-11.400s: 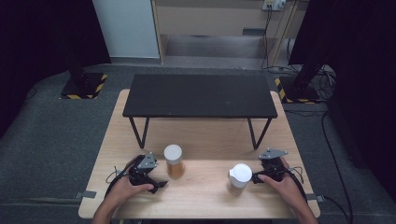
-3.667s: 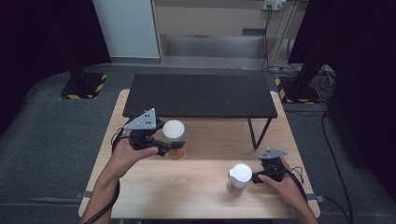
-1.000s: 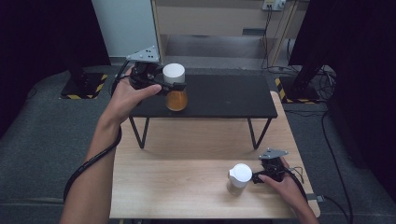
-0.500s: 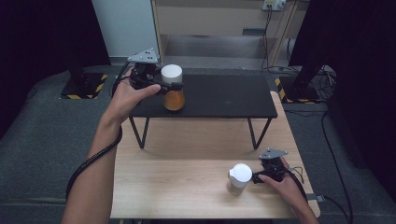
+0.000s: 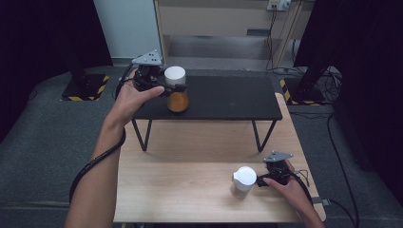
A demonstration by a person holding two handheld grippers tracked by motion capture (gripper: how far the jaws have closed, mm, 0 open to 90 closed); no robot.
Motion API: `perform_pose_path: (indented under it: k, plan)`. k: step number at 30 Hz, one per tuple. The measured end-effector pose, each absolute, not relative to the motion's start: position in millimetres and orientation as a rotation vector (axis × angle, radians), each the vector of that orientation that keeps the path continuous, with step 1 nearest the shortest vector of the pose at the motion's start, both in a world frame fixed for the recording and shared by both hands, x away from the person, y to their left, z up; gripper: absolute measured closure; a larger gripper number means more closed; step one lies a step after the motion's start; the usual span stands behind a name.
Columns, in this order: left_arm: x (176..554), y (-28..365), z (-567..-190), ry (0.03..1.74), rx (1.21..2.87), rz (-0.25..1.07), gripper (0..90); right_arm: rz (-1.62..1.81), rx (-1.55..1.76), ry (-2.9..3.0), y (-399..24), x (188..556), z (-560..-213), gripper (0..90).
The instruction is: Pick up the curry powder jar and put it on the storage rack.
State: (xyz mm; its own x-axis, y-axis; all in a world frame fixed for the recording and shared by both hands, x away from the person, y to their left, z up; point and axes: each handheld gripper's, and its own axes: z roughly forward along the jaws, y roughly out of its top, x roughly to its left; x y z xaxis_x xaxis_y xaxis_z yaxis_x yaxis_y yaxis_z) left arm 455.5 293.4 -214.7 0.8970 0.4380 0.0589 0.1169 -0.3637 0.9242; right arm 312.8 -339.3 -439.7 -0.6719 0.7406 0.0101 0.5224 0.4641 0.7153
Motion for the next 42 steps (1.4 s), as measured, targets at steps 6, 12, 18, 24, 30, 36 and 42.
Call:
perform_pose_path:
  k: [6, 12, 18, 24, 30, 36, 42]
  plan:
    - [455.9, 295.7, -217.7, 0.414, 1.922, 0.355, 32.4, 1.023, 1.076, 2.415, -339.3, 312.8, -439.7, 1.6]
    - [456.0, 296.3, -220.2, 0.409, 1.913, 0.357, 32.3, 1.023, 1.075, 2.415, -339.3, 312.8, -439.7, 1.5]
    - [454.7, 296.1, -220.0, 0.396, 1.919, 0.369, 32.2, 1.023, 1.075, 2.415, -339.3, 312.8, -439.8, 1.5]
    - [454.4, 296.9, -223.7, 0.403, 1.903, 0.363, 32.1, 1.023, 1.075, 2.415, -339.3, 312.8, -439.7, 1.5]
    - [453.2, 296.4, -223.5, 0.385, 1.906, 0.375, 26.4, 1.023, 1.075, 2.415, -339.3, 312.8, -439.7, 1.6]
    - [446.2, 297.9, -221.6, 0.418, 1.919, 0.396, 10.7, 1.023, 1.075, 2.415, -339.2, 312.7, -439.7, 1.5]
    - [436.8, 305.3, -221.7, 0.434, 1.902, 0.421, 2.6, 1.022, 1.079, 2.416, -339.1, 312.7, -439.4, 1.6]
